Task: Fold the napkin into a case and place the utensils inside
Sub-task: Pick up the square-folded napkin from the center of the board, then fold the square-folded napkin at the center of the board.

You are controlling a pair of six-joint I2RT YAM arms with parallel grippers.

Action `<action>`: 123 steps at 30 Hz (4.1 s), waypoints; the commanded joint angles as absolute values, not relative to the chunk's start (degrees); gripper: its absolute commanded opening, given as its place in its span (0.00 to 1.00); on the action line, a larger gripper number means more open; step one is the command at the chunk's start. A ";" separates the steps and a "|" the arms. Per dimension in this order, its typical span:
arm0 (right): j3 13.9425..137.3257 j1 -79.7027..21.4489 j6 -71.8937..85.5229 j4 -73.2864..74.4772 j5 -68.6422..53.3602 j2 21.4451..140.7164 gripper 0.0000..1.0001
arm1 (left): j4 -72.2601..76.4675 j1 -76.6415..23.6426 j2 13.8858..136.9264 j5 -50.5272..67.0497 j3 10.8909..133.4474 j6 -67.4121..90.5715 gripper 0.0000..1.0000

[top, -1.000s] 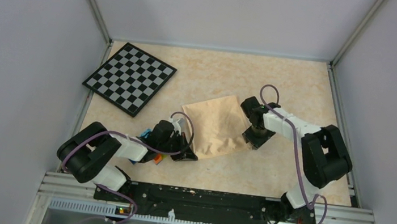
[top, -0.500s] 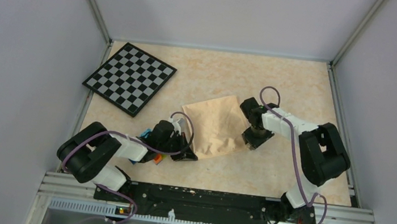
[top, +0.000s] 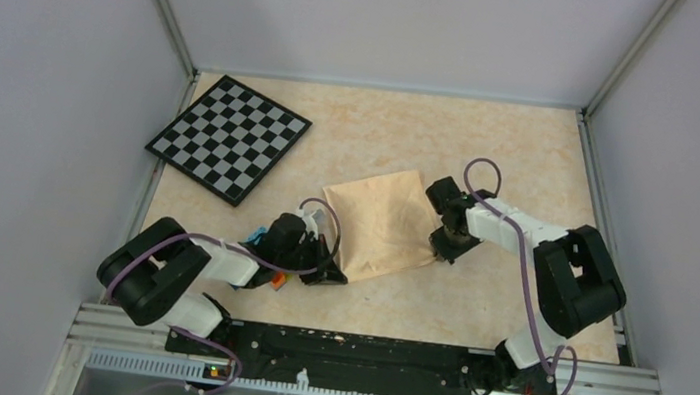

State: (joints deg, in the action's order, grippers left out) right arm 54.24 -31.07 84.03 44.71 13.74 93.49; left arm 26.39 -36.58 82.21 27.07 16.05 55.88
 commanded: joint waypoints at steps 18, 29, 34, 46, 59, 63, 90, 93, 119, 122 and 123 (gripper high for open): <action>48.25 -33.85 79.42 34.27 11.14 71.75 0.00 | 9.26 -36.52 65.70 24.30 22.10 56.52 0.00; 52.87 -23.75 50.59 7.78 -3.32 78.43 0.00 | 5.91 -30.66 68.05 24.27 32.89 52.65 0.00; 68.73 -19.58 44.19 4.42 -8.23 89.71 0.00 | 2.32 -19.09 77.95 29.37 46.88 46.08 0.00; 95.60 -17.61 45.88 -4.58 -16.80 113.42 0.00 | 1.95 -9.59 99.37 34.92 72.98 41.94 0.00; 103.47 -16.85 46.90 -4.83 -20.89 121.12 0.00 | -10.21 -5.31 107.99 37.15 87.94 32.04 0.00; 102.87 -16.62 46.78 -4.87 -21.24 120.99 0.00 | -12.21 -4.13 109.52 38.92 91.90 28.31 0.00; 85.54 -15.57 46.14 -2.65 -28.06 107.79 0.00 | -15.86 -9.59 95.88 48.44 75.20 25.97 0.00; 78.23 -15.60 45.82 -2.86 -29.07 104.12 0.00 | -13.96 -14.23 91.78 45.67 67.48 27.37 0.00; 47.22 -12.58 35.98 4.15 -30.45 86.23 0.00 | -1.99 -39.14 82.56 33.30 38.84 41.57 0.00; 45.67 -12.49 35.43 3.18 -30.68 87.36 0.00 | -2.22 -39.46 83.20 32.61 38.18 41.45 0.00; 45.16 -12.46 35.44 2.65 -30.89 87.76 0.00 | -1.95 -39.64 83.71 32.79 37.98 41.56 0.00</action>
